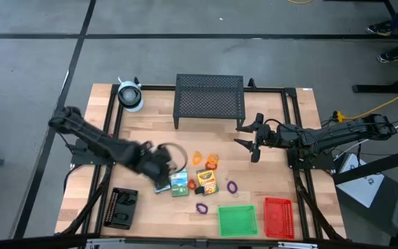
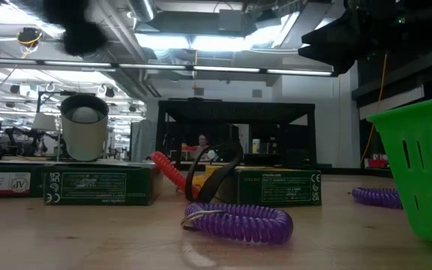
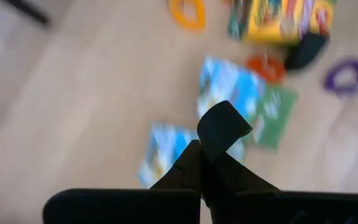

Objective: Pick & Place Office Desk Supplies
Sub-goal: Put the black rubber band into the black bin

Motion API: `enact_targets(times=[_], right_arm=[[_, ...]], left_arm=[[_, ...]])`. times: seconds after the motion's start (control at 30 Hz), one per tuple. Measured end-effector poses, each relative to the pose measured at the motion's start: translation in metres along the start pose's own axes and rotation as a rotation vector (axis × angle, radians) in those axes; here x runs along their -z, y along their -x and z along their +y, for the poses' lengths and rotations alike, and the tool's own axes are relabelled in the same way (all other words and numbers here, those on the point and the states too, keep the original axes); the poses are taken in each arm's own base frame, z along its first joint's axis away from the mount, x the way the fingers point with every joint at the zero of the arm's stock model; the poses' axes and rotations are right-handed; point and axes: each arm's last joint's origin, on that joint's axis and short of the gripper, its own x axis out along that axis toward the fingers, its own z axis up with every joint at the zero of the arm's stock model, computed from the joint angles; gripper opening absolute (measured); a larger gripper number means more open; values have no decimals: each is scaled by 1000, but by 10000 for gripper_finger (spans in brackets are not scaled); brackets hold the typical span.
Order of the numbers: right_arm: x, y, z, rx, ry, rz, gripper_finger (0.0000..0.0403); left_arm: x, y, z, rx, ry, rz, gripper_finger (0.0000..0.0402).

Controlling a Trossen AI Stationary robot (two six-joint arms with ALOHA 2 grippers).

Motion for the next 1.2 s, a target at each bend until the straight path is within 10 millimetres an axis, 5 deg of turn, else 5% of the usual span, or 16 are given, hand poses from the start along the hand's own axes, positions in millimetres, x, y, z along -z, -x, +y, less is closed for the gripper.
enact_targets(times=[0.3, 0.5, 0.83, 1.2], right_arm=[[0, 0, 0, 0, -1, -1, 215], [0, 0, 0, 0, -2, -3, 215], [0, 0, 0, 0, -4, -3, 215], [0, 0, 0, 0, -3, -2, 215]], left_arm=[[113, -1, -10, -17, 183, 153, 2], [161, 11, -15, 38, 312, 170, 2], [183, 1, -23, -14, 387, 157, 25], [183, -3, -27, -9, 395, 141, 147]])
